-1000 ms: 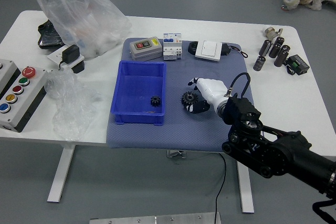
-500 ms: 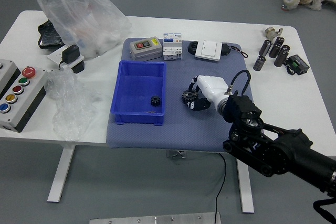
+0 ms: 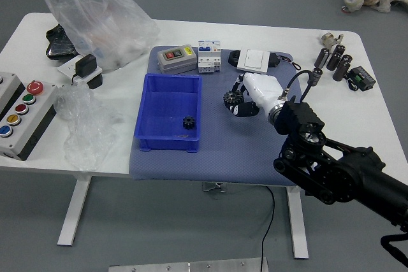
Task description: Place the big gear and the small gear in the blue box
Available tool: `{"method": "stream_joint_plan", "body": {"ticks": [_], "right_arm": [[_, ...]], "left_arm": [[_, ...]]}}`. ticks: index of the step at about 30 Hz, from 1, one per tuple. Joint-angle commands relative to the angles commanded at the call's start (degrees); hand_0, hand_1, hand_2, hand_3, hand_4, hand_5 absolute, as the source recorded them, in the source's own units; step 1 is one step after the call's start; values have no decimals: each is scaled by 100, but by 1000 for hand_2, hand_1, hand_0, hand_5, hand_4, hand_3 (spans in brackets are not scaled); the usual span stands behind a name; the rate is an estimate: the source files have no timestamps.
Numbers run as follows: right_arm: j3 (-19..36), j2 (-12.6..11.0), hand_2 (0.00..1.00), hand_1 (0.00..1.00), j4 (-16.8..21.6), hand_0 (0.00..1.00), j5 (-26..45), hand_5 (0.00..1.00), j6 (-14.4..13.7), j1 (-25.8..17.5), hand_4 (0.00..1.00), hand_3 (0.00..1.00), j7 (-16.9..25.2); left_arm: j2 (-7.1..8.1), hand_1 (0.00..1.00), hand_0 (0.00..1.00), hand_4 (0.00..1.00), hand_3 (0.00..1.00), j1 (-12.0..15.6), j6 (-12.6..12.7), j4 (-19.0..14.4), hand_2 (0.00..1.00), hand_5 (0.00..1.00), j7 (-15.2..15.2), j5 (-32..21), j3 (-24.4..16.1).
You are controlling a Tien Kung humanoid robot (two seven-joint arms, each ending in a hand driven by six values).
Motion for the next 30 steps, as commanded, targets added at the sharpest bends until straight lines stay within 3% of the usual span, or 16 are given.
{"method": "stream_joint_plan", "body": {"ticks": [8, 12, 13, 18, 19, 24, 25, 30], "right_arm": [[-220, 154, 454, 552, 322, 447, 12, 115, -93, 284, 565, 577, 51], [-569, 244, 454, 552, 447, 447, 276, 115, -255, 432, 565, 577, 363], [-643, 260, 667, 655, 452, 608, 346, 139, -296, 449, 553, 665, 444], [-926, 334, 667, 655, 396, 608, 635, 139, -249, 483, 553, 665, 688], [-947, 338, 906, 826, 377, 737, 653, 204, -229, 486, 641, 875, 695], [-974, 342, 906, 826, 338, 737, 685, 204, -229, 489, 641, 875, 730], [-973, 343, 998, 903, 335, 782, 689, 201, -231, 487, 669, 998, 736], [-900, 341, 998, 903, 345, 782, 640, 201, -302, 447, 669, 998, 788]], "left_arm": [[-3, 514, 624, 660, 644, 8, -2, 0, 530, 381, 15, 24, -12], [-6, 514, 624, 660, 644, 8, -6, 0, 530, 381, 21, 29, -7], [-6, 512, 624, 661, 644, 8, -6, 0, 530, 384, 22, 30, -6], [-6, 512, 624, 661, 644, 7, -7, 0, 530, 384, 27, 37, -6], [-5, 513, 624, 661, 643, 6, -8, 0, 530, 385, 26, 34, 0], [-6, 513, 624, 661, 643, 5, -9, 0, 530, 385, 28, 41, -3], [-5, 513, 624, 661, 644, 5, -9, 0, 529, 384, 28, 39, -1], [-3, 513, 624, 661, 644, 7, -11, 0, 529, 384, 25, 45, -4]]}}
